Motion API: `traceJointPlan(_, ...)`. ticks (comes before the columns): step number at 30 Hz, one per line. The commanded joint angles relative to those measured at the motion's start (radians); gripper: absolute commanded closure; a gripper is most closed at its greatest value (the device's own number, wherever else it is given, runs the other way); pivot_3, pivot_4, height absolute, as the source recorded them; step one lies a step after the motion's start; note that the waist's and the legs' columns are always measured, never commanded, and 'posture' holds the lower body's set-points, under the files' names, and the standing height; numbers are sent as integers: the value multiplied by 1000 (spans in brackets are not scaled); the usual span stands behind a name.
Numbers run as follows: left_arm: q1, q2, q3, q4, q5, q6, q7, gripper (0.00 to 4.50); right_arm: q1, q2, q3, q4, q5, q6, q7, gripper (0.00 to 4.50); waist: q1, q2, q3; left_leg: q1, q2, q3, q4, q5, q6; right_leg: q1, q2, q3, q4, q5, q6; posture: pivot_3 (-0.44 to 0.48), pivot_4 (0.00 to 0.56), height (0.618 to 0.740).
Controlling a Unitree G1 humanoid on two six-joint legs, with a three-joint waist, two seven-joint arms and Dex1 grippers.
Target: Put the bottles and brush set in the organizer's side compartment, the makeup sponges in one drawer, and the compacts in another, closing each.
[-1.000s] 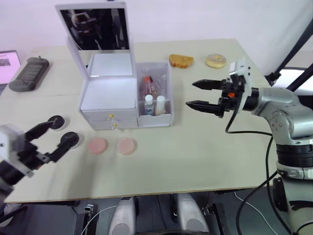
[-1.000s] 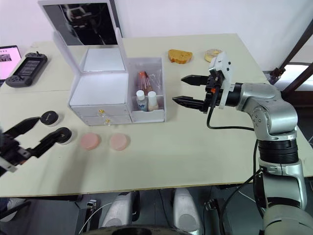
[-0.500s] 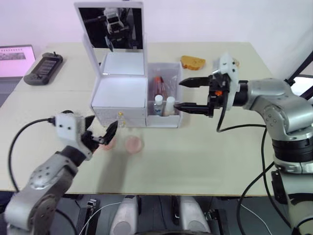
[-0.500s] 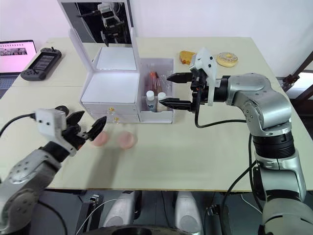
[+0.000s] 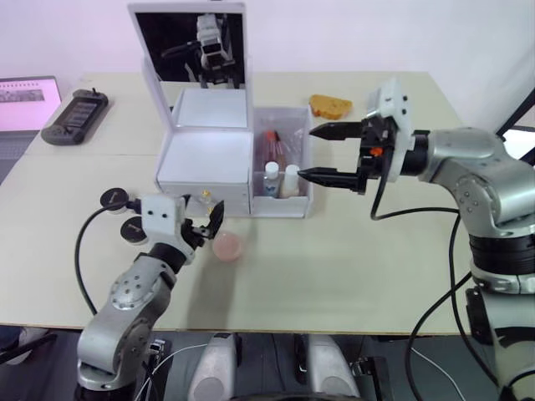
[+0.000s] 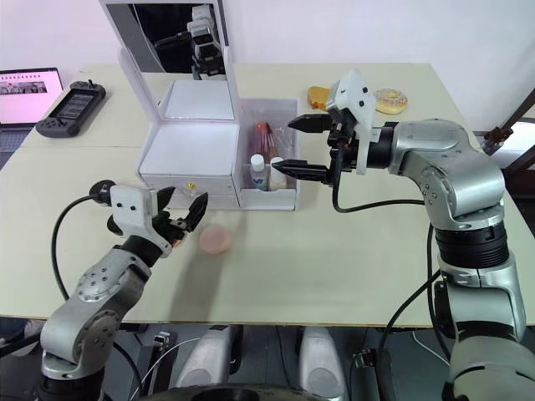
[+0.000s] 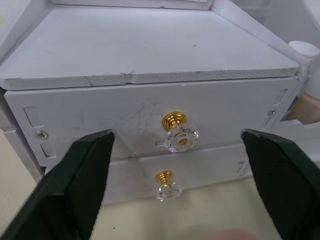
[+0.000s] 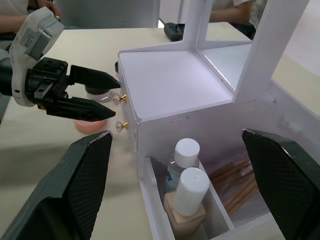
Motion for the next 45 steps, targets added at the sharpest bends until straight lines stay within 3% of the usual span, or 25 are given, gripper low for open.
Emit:
traceJointPlan(1, -13, -17, -15, -22, 40, -33, 6, 2369, -19, -15, -32, -32, 12, -6, -3, 0, -1, 0, 0, 0, 0, 0, 0, 0, 0, 0, 0, 0, 0, 0, 0, 0, 150, 740)
traceJointPlan(4, -20, -35, -27, -16, 60, -36, 4, 4011, -18, -21, -28, -28, 6, -13, 2, 0, 0, 0, 0, 0, 0, 0, -1, 0, 0, -1, 0, 0, 0, 0, 0, 0, 150, 740)
traceJointPlan(5, -21, -43, -30, -13, 67, -36, 7, 4257, -17, -24, -27, -28, 5, -15, 4, 0, 2, 0, 0, 0, 0, 0, -1, 0, 0, -1, 0, 0, 0, 0, 0, 0, 150, 740)
traceJointPlan(11, -8, -56, -34, -22, 96, -41, -7, 4251, -28, -21, -24, -18, 6, -16, 5, 0, 13, 0, 0, 0, 0, 1, 0, 0, 0, -1, 0, 0, -1, 0, 0, 0, 150, 740)
traceJointPlan(27, 237, 7, 26, -250, -20, -13, -118, 4252, -43, 1, 6, 16, -9, -44, 24, 0, 19, 0, 0, -2, 0, 2, -2, 0, 0, -1, -1, 1, -5, 0, 0, 0, 150, 740)
traceJointPlan(41, 267, -4, 38, -280, -49, 4, -102, 4252, -63, 9, 14, 35, -23, -49, 19, 0, 19, 0, 0, -2, 0, 2, -3, -1, 0, -1, -1, 0, -8, 0, 0, 0, 150, 740)
traceJointPlan(45, 281, -2, 62, -287, -116, 0, -129, 2344, -74, 18, 16, 41, -22, -49, 19, 0, 18, 0, 0, -2, 0, 3, -3, -1, 0, -1, -1, 1, -8, 0, 0, 0, 150, 740)
